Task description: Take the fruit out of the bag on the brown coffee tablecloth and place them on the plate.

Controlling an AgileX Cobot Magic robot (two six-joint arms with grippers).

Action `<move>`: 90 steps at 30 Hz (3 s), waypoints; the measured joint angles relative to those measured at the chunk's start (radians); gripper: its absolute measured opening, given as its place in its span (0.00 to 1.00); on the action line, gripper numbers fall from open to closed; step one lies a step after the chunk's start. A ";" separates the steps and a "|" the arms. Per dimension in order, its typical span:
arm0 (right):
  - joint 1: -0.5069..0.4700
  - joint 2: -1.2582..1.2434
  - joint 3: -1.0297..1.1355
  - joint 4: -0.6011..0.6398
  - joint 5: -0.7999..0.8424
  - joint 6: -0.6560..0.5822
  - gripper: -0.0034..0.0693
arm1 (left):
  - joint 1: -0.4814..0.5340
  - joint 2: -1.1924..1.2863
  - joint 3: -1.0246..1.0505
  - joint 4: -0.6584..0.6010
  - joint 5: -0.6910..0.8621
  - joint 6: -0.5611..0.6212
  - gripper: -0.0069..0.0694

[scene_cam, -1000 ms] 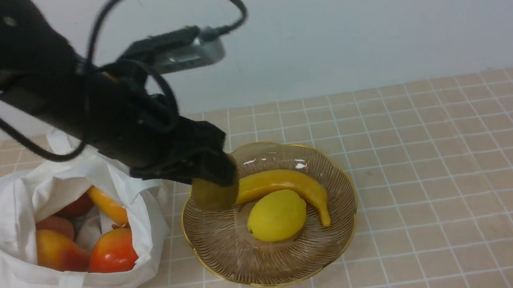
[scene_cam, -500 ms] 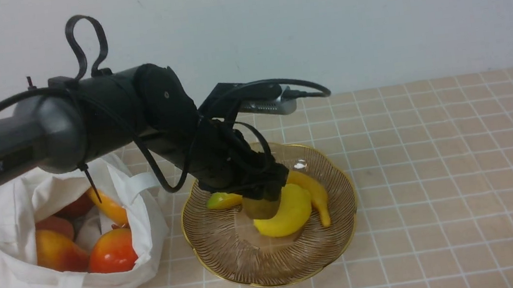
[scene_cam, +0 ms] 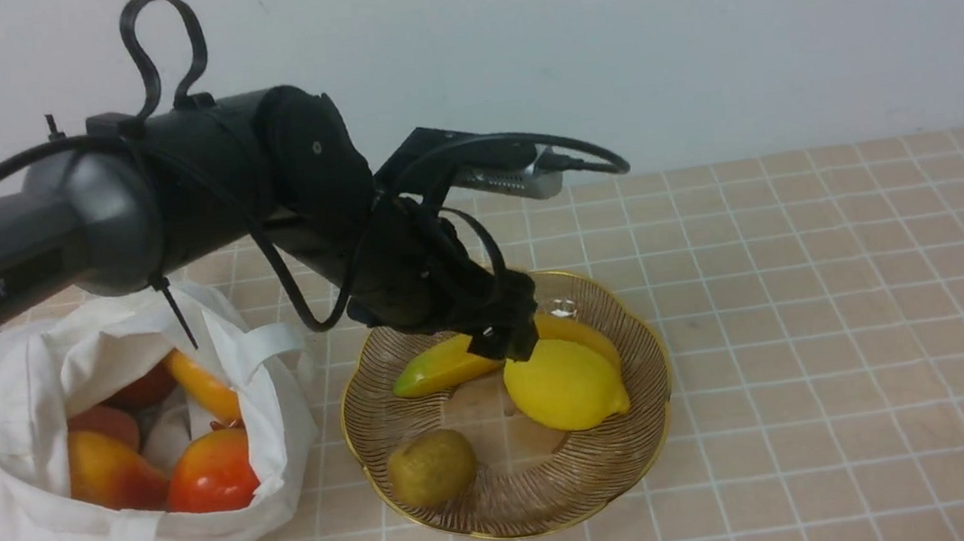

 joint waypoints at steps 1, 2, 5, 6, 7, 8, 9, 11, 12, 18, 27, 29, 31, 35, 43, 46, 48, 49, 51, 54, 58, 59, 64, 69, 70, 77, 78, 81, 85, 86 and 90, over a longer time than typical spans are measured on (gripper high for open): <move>0.000 0.000 0.000 0.000 0.000 0.000 0.02 | 0.000 0.000 -0.015 0.008 0.021 0.000 0.98; 0.000 0.000 0.000 0.000 0.000 0.000 0.02 | 0.000 0.000 -0.041 0.018 0.059 0.000 0.97; 0.000 0.000 0.000 0.000 0.000 0.000 0.02 | 0.000 -0.007 -0.123 0.047 0.179 -0.001 0.83; 0.000 0.000 0.000 0.000 0.000 0.000 0.02 | 0.000 -0.013 -0.144 0.053 0.211 -0.001 0.77; 0.000 0.000 0.000 0.000 0.000 0.000 0.02 | 0.000 -0.022 -0.167 0.065 0.250 -0.001 0.67; 0.000 0.000 0.000 0.000 0.000 0.000 0.02 | 0.000 -0.026 -0.175 0.070 0.265 -0.001 0.63; 0.000 0.000 0.000 0.000 0.000 0.000 0.02 | 0.000 -0.048 -0.205 0.095 0.327 -0.001 0.43; 0.000 0.000 0.000 0.000 0.000 0.000 0.02 | 0.000 -0.081 -0.214 0.122 0.368 -0.002 0.26; 0.000 0.000 0.000 0.000 0.000 0.000 0.02 | 0.000 -0.113 -0.218 0.144 0.395 -0.003 0.17; 0.000 0.000 0.000 0.000 0.000 0.000 0.02 | 0.000 -0.293 -0.177 0.237 0.424 -0.034 0.08; 0.000 0.000 0.000 0.000 0.000 0.000 0.02 | 0.000 -0.753 0.247 0.285 0.289 -0.124 0.08; 0.000 0.000 0.000 0.000 0.000 0.000 0.02 | 0.000 -0.853 0.358 0.285 0.211 -0.144 0.08; 0.000 0.000 0.000 0.000 0.000 0.000 0.02 | 0.000 -1.063 0.590 0.285 0.014 -0.215 0.08; 0.000 0.000 0.000 0.000 0.000 0.000 0.02 | 0.000 -1.290 0.820 0.322 -0.216 -0.269 0.08; 0.000 0.000 0.000 0.002 0.001 0.000 0.02 | -0.001 -1.816 1.173 0.373 -0.546 -0.289 0.08; 0.000 -0.001 0.000 0.009 0.001 0.000 0.02 | -0.001 -1.848 1.218 0.376 -0.569 -0.289 0.08; 0.000 -0.001 0.000 0.009 0.001 0.000 0.02 | -0.002 -1.831 1.225 0.376 -0.563 -0.289 0.08; 0.000 -0.001 0.000 0.009 0.001 0.000 0.02 | -0.002 -1.815 1.225 0.376 -0.553 -0.289 0.08; 0.000 -0.001 0.000 0.008 0.001 0.000 0.02 | -0.002 -1.804 1.225 0.376 -0.548 -0.289 0.08; 0.000 -0.001 0.000 0.008 0.001 0.000 0.02 | -0.002 -1.786 1.225 0.377 -0.509 -0.295 0.08; 0.000 -0.001 0.000 0.008 0.001 0.000 0.02 | -0.002 -1.786 1.241 0.379 -0.471 -0.300 0.08; 0.000 -0.001 0.000 0.008 0.001 0.000 0.02 | -0.002 -1.786 1.248 0.381 -0.470 -0.300 0.08; 0.000 -0.001 0.000 0.008 0.001 0.000 0.02 | 0.061 -1.786 1.307 0.380 -0.471 -0.300 0.08; 0.000 -0.001 0.000 0.008 0.001 0.000 0.02 | 0.222 -1.786 1.371 0.360 -0.478 -0.300 0.08; 0.000 -0.001 0.000 0.008 0.001 0.000 0.02 | 0.261 -1.786 1.388 0.348 -0.479 -0.300 0.08; 0.000 -0.001 0.000 0.008 0.001 0.000 0.02 | 0.439 -1.824 1.464 0.299 -0.469 -0.305 0.08; 0.000 -0.001 0.000 0.008 0.001 0.000 0.02 | 0.445 -1.835 1.464 0.299 -0.462 -0.305 0.08; 0.000 -0.001 0.000 0.008 0.001 0.000 0.02 | 0.450 -1.849 1.465 0.297 -0.437 -0.306 0.08; 0.000 -0.001 0.000 0.008 0.001 0.000 0.02 | 0.451 -1.849 1.465 0.296 -0.434 -0.307 0.08; 0.000 -0.001 0.000 0.008 0.001 0.000 0.02 | 0.451 -1.849 1.465 0.296 -0.434 -0.307 0.08; 0.000 -0.001 0.000 0.008 0.001 0.000 0.02 | 0.450 -1.849 1.465 0.296 -0.434 -0.307 0.08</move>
